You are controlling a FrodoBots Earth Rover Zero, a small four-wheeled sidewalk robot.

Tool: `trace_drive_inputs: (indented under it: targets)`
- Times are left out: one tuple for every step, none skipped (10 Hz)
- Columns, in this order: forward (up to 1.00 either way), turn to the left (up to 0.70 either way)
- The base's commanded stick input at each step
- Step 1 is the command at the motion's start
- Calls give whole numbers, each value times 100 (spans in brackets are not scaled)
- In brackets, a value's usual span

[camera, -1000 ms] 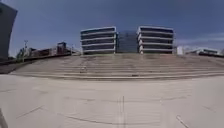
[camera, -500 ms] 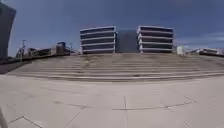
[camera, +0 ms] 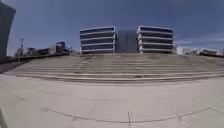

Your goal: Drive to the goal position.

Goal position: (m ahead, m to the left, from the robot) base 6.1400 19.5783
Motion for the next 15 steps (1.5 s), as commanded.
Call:
trace_drive_inputs:
  targets:
    - [70,29]
    - [70,30]
    - [70,30]
    - [70,30]
    - [70,30]
    - [70,30]
    - [70,30]
    - [70,30]
    - [70,30]
    - [70,28]
    - [70,13]
    - [70,4]
    - [70,-2]
    - [70,-2]
    - [70,-2]
